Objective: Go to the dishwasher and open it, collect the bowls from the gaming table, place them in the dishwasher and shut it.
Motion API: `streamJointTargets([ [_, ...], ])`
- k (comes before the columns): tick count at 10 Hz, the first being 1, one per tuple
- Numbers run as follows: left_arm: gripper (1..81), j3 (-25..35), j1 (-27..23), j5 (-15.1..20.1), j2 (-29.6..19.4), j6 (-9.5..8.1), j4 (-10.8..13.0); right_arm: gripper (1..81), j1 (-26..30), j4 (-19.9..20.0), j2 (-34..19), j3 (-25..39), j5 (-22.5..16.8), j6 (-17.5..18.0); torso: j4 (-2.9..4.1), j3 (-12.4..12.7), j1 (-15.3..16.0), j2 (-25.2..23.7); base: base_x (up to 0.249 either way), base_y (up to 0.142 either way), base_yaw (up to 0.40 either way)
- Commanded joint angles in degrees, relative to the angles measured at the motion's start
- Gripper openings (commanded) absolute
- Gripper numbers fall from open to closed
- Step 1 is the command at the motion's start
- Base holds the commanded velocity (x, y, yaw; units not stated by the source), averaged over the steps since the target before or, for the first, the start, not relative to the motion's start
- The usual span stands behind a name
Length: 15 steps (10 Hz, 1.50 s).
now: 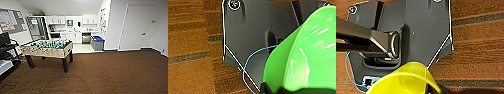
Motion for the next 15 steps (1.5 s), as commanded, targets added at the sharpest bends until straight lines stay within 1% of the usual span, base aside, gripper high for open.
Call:
streamJointTargets([
  [1,1.0,-0.4,-2.2,2.2,-0.6,-0.06,-0.4,1.0,1.5,-0.6,-1.0,-0.3,-2.8,-0.1,0.0,0.0,0.0,0.0,0.0,0.0,0.0],
  [6,1.0,-0.4,-2.0,2.1,-0.6,-0.14,-0.4,1.0,1.4,-0.6,-0.7,-0.3,-2.8,-0.2,0.0,0.0,0.0,0.0,0.0,0.0,0.0],
  [15,1.0,-0.4,-2.1,2.1,-0.7,0.21,-0.3,1.0,1.4,-0.6,-0.7,-0.3,-2.9,-0.3,0.0,0.0,-0.1,0.0,0.085,0.0,0.0],
])
